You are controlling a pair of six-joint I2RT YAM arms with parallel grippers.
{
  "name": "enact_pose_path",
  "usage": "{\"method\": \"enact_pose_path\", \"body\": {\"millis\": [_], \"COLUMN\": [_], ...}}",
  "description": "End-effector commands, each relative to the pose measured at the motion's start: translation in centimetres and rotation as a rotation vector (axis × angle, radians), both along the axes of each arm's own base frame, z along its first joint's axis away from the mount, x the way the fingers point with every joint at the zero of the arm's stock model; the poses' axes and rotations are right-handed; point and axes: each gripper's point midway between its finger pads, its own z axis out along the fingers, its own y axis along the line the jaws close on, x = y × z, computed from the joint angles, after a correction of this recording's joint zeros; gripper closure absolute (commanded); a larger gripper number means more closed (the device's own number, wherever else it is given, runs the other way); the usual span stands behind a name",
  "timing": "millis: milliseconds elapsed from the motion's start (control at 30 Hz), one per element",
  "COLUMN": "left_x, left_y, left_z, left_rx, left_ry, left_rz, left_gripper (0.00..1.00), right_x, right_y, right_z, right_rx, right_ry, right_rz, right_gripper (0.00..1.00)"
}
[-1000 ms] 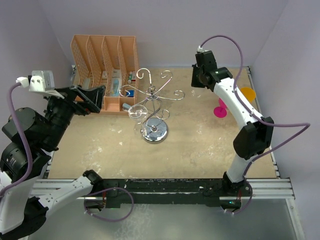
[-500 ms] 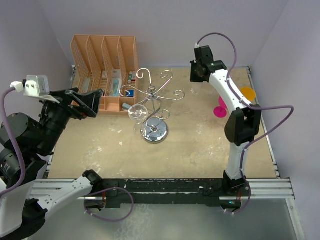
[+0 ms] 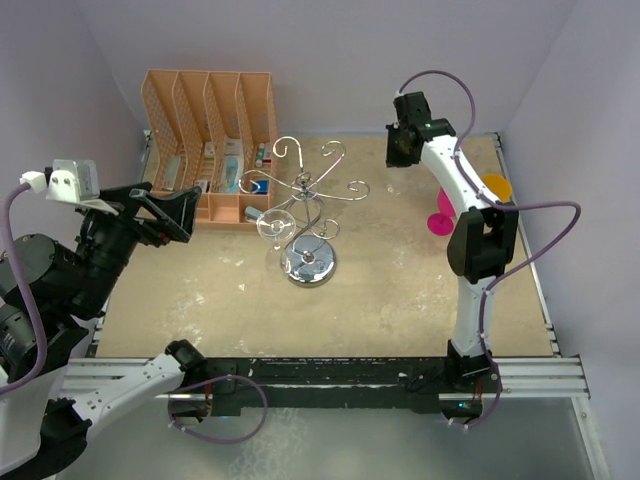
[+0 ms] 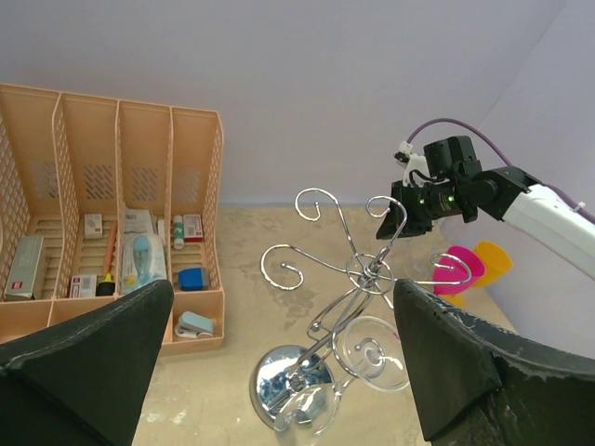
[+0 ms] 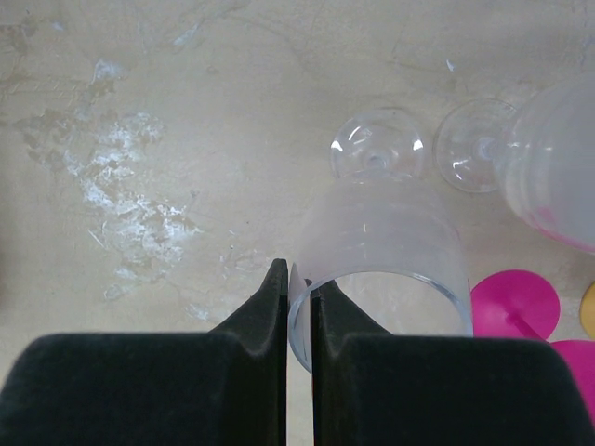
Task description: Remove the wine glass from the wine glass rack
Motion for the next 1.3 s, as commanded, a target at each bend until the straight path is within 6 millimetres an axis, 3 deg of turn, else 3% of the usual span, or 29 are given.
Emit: {"method": "enact_pose_path", "body": {"millis": [0, 233, 567, 733, 900, 967, 1100, 1267], "left_x": [0.2, 0.4, 0.9, 1.3, 1.4, 1.4, 1.5, 1.7], "left_y": [-0.2, -0.3, -1.8, -2.4, -3.6, -4.3, -5.3, -6.6], "left_z": [0.5, 0.5, 0.2, -0.8, -1.7, -2.3, -3.5, -5.2], "left_rx": [0.008, -0.008, -0.039, -0.091, -0.119, -0.126, -0.137, -0.138], "left_ry": [-0.024, -0.023, 0.014, 0.070, 0.131, 0.158, 0.208, 0.288], "left_rz": [-0.002, 0.002, -0.042, -0.042, -0.078, -0.099, -0.130, -0.158], "left_gripper": [0.01, 0.01, 0.01, 0.01, 0.01, 0.01, 0.01, 0.05], "right_x": [0.2, 1.0, 2.1, 1.9, 0.8, -0.7, -4.7, -12.6], "right_y": [0.1, 0.2, 0.1, 0.7, 0.7, 1.4, 1.7, 3.9], "right_z": [2.4, 2.2, 5.4, 8.1, 13.1, 16.4, 20.3, 23.6], "right_rx": [0.012, 0.013, 0.037, 0.074, 0.087, 0.138, 0.202, 0.366], "right_ry": [-0.045, -0.043, -0.116, -0.178, -0.315, -0.401, -0.519, -0.661], "right_rz": [0.022, 0.038, 0.053, 0.085, 0.112, 0.161, 0.200, 0.381], "right_gripper": [1.00, 0.83, 0.64, 0.56, 0.45, 0.42, 0.30, 0.24]}}
